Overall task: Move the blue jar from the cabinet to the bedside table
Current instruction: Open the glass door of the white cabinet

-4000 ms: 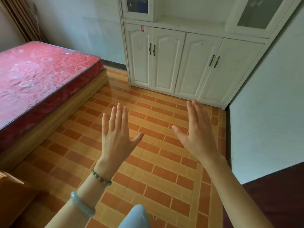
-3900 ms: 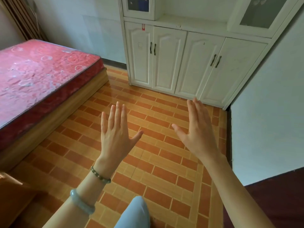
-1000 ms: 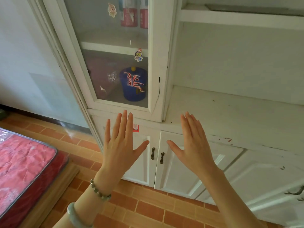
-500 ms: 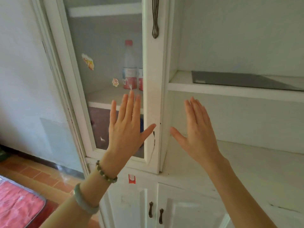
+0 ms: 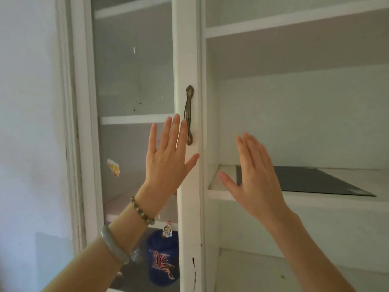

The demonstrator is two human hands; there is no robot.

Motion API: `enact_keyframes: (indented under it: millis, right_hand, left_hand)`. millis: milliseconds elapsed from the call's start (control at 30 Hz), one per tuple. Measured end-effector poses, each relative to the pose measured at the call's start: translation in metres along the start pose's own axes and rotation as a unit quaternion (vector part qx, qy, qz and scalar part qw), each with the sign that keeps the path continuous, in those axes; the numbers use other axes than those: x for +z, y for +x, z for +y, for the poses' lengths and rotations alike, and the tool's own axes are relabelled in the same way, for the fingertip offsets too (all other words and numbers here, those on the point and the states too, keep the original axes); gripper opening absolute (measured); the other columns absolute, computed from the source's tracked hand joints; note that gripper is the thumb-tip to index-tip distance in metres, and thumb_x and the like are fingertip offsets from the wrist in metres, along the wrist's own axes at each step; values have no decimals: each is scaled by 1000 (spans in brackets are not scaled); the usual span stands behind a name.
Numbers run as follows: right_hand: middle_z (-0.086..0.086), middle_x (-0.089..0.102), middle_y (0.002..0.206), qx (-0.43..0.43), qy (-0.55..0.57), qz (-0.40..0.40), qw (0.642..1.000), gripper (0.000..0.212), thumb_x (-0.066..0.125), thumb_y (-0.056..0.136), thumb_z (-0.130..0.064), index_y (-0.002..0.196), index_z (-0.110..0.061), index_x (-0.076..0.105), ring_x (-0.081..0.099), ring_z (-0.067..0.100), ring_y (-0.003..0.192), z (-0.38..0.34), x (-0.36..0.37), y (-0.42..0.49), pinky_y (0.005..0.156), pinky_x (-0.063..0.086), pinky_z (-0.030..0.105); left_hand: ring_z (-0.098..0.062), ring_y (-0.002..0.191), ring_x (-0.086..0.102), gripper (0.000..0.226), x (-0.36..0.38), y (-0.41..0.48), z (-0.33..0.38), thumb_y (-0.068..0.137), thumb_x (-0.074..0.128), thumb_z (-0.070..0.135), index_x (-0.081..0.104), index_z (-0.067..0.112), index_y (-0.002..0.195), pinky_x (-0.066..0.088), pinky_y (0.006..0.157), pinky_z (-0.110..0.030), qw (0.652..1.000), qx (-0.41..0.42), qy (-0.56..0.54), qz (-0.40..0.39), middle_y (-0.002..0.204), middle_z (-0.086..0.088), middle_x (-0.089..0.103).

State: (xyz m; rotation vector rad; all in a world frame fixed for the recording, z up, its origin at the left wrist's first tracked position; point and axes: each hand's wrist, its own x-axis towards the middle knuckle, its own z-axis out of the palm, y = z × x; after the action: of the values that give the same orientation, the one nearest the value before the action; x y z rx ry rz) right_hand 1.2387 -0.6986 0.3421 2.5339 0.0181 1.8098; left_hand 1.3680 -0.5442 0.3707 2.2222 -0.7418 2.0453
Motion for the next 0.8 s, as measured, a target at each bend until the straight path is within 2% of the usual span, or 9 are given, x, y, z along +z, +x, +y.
enact_keyframes:
  millis: [167, 333, 500, 633, 800]
  right_hand:
    - [19, 28, 147, -3, -14, -1, 1000, 71, 40, 87, -49, 141, -8, 20, 19, 28, 137, 11, -2, 2, 110, 18, 44]
    - [19, 30, 146, 0, -24, -5, 1000, 70, 43, 86, -45, 141, -5, 25, 22, 29, 136, 20, -6, -5, 108, 22, 46]
    - [19, 29, 147, 5, -30, -14, 999, 69, 42, 87, -44, 141, -4, 26, 20, 28, 137, 28, -11, -7, 108, 25, 48]
    - [18, 28, 147, 3, -28, -22, 999, 68, 41, 87, -44, 141, -5, 25, 19, 27, 137, 29, -11, -11, 109, 24, 48]
    - [18, 30, 146, 2, -8, -15, 1000, 66, 42, 88, -43, 141, -7, 26, 20, 27, 137, 25, -11, -13, 109, 21, 45]
  left_hand:
    - [-32, 141, 27, 71, 9, 26, 10, 94, 44, 49, 29, 2, 146, 14, 116, -52, 1000, 4, 11, 15, 152, -19, 30]
    - [-32, 141, 27, 57, 20, 40, 18, 100, 35, 34, 27, 4, 148, 15, 116, -51, 1000, -5, 13, 27, 153, -18, 28]
    - [-33, 141, 27, 60, 33, 48, 15, 96, 54, 17, 26, -1, 146, 16, 116, -51, 999, 2, 19, 49, 153, -20, 28]
    - [-33, 140, 31, 54, 37, 48, 13, 97, 49, 13, 29, -3, 144, 19, 116, -50, 996, 12, 28, 79, 151, -21, 32]
    - [-32, 141, 27, 53, 36, 49, 11, 98, 45, 9, 28, 0, 146, 20, 115, -53, 992, 36, 51, 110, 152, -19, 30]
